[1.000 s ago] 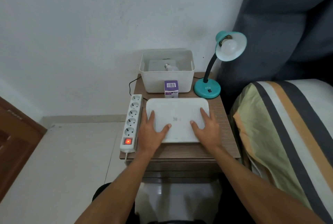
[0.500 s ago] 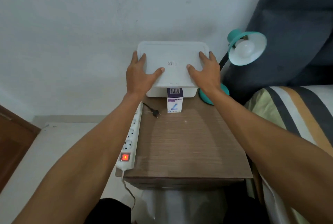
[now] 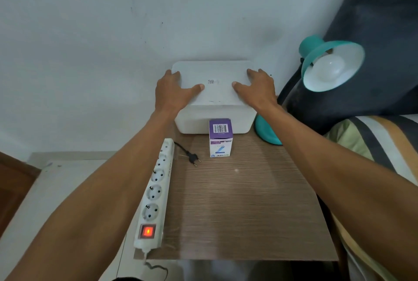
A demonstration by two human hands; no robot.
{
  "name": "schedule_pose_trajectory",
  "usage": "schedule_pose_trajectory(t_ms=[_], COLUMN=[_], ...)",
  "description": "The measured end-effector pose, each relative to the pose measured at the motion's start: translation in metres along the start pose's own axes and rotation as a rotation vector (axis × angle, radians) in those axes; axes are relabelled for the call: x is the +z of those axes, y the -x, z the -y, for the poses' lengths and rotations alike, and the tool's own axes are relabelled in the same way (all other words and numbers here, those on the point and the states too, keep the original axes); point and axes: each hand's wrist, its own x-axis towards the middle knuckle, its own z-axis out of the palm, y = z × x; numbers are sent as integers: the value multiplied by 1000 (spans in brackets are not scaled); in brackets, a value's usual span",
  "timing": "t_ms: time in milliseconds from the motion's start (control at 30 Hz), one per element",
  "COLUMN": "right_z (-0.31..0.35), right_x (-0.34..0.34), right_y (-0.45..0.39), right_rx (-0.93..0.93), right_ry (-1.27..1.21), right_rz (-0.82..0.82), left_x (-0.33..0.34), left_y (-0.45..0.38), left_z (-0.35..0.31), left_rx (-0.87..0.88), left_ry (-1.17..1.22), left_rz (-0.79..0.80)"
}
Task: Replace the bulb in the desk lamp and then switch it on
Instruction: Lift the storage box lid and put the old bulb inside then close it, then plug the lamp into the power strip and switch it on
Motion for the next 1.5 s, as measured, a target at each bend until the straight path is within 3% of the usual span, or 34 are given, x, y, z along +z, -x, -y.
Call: schedule_pose_trajectory(t_ms=[433,600,767,1000,1200,1333,1500], right_z=[6,36,78,93,65,47,41], right_x=[1,-2,20,77,130,146,158], right_y=[5,24,60,121,149,156,150], right_rx=[-3,-241,-376,-426,-327,-268,-213], right_ry=[90,37,8,67,311,497,575], right_rz=[11,-147,-190,-48,271,292,261], left_x=[-9,-24,-41,-47,-41,-31,-23], left_y=[0,26,79,156,201,211,222], left_z=[7,15,28,78,118,144,152], left_rx=[19,9,43,-109,-279,-335,-261], left_ry=[-42,12,99,183,285,341,407], left_rz=[104,57,-44,-1,151,284,309])
